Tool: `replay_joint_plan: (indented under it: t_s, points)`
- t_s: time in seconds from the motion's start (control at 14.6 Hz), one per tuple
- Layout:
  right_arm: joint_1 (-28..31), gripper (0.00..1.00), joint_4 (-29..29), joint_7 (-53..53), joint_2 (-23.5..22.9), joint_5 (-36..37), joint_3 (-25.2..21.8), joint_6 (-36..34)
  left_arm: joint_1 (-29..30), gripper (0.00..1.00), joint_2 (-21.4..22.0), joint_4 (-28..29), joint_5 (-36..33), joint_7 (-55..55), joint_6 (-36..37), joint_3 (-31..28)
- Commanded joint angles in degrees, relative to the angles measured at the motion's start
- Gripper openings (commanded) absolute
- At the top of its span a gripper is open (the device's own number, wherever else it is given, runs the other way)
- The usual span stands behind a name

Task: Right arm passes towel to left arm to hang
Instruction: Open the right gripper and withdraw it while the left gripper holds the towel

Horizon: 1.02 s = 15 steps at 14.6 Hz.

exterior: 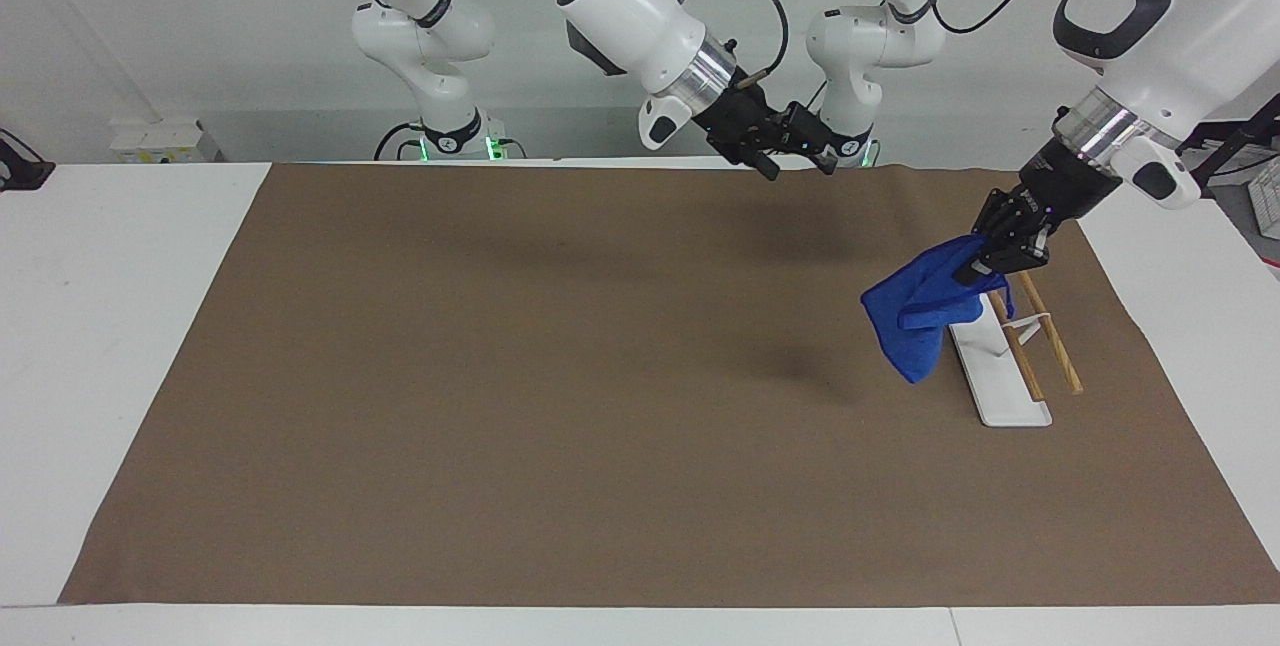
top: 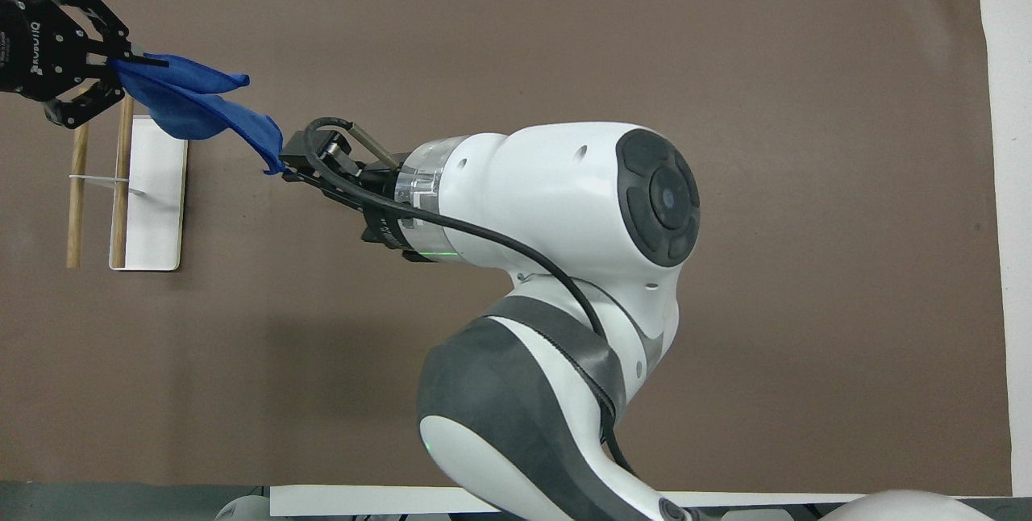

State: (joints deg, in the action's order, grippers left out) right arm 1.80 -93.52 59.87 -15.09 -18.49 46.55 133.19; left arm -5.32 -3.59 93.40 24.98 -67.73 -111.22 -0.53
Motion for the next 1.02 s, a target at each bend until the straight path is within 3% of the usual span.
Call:
replay_joint_plan:
  t_s: [0.0, 0.14, 0.34, 0.55, 0.68, 0.96]
  points:
    - [2.7, 0.99, -1.3, -5.8, 2.4, 11.3, -1.5, -10.0, 0.9, 0.0, 0.0, 1.3, 0.0, 0.9, -4.3, -1.0]
    - [3.0, 0.99, -1.3, -10.4, 4.1, 14.7, -4.8, -15.9, 0.9, 0.01, 0.5, 2.9, -0.1, 4.2, -4.4, -2.9]
    - [2.4, 0.99, -1.4, -19.4, 6.8, 15.9, -13.7, -21.7, 0.8, 0.0, 1.9, 7.4, 0.4, 14.7, -4.0, -6.5]
    - [0.1, 0.99, -1.4, -29.8, 9.7, 15.9, -26.0, -27.2, 0.9, 0.0, 1.9, 8.5, 7.3, 24.9, -4.4, -7.6]
    - [-3.0, 0.99, -1.4, -40.1, 11.7, 15.9, -36.4, -29.8, 1.2, 0.0, 1.9, 9.9, 11.6, 39.0, -3.7, -7.9]
    - [-6.3, 0.99, -1.4, -56.8, 13.2, 15.1, -50.7, -33.3, 2.6, 0.0, 1.2, 9.6, 12.4, 60.8, 2.7, -8.8]
